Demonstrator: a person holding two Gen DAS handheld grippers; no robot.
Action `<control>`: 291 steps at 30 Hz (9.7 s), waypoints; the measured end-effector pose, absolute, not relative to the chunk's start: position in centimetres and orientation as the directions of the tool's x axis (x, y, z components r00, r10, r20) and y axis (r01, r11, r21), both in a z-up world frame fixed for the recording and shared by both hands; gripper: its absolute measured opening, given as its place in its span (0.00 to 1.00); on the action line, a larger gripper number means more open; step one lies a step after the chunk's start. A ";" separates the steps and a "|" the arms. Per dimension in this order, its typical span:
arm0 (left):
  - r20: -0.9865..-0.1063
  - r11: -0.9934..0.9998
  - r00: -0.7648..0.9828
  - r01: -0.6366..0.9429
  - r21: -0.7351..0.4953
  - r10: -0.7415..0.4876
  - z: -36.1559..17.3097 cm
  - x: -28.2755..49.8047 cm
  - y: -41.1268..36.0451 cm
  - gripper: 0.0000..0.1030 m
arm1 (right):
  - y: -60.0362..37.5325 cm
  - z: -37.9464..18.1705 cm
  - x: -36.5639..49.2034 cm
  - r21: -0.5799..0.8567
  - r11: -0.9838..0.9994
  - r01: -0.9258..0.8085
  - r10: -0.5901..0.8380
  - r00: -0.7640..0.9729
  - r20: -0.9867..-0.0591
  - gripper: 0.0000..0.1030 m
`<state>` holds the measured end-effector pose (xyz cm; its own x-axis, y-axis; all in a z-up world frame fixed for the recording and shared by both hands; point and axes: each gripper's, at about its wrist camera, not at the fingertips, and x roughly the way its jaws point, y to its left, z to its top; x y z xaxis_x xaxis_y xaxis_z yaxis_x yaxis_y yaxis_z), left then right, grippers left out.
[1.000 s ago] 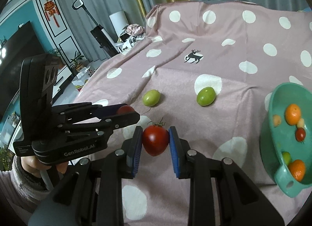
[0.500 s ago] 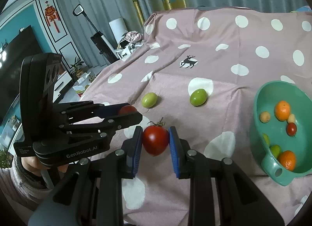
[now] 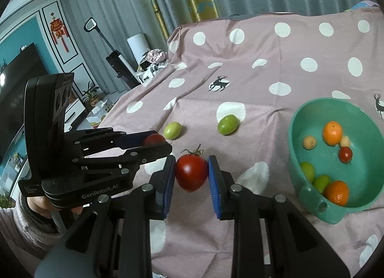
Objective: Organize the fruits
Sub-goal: 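Carry both red tomatoes over the teal bowl, then open both tools to drop the tomatoes into the bowl, then withdraw both open tools from the bowl toward the green plums, then grasp a large green plum with the left tool, then grasp the other green plum with the right tool while the left tool holds its plum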
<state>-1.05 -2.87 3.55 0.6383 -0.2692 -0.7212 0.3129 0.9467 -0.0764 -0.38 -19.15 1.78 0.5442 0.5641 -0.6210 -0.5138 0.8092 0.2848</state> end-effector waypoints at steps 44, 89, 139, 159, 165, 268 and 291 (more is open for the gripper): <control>-0.725 0.893 0.624 0.450 0.028 -0.292 4.4 2.0 -11.8 0.28 | -28.1 1.2 0.8 0.340 0.872 -0.352 0.489 0.653 -0.578 0.27; -0.775 0.835 0.548 0.549 0.049 -0.315 1.2 7.6 -19.3 0.28 | -33.8 -1.2 2.9 0.294 0.939 -0.179 0.329 0.714 -0.618 0.27; -0.767 0.838 0.574 0.538 0.089 -0.287 1.5 7.4 -20.3 0.67 | -35.2 -1.1 2.8 0.321 0.939 -0.121 0.304 0.728 -0.615 0.39; -0.712 0.931 0.674 0.356 0.081 -0.196 5.4 2.6 -12.8 0.89 | -32.1 1.8 -1.3 0.306 0.937 -0.170 0.328 0.735 -0.594 0.84; -0.695 0.951 0.698 0.302 0.067 -0.172 6.0 0.9 -10.1 0.97 | -30.0 2.3 -1.9 0.291 0.934 -0.207 0.347 0.718 -0.604 0.90; -0.805 0.984 0.567 0.105 -0.143 -0.177 -3.7 8.2 6.8 0.36 | -14.9 -4.7 9.3 0.324 0.879 -0.350 0.459 0.434 -0.775 0.88; -0.771 0.968 0.589 0.093 -0.233 -0.242 -3.6 5.3 8.1 0.36 | -12.6 -7.4 17.7 0.193 0.955 -0.224 0.277 0.454 -0.847 0.72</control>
<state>5.33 8.12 -3.56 0.5888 -0.2422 -0.7711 0.0933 0.9680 -0.2328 17.73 -12.62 -7.35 0.4544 0.2774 -0.8465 -0.2237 0.9554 0.1930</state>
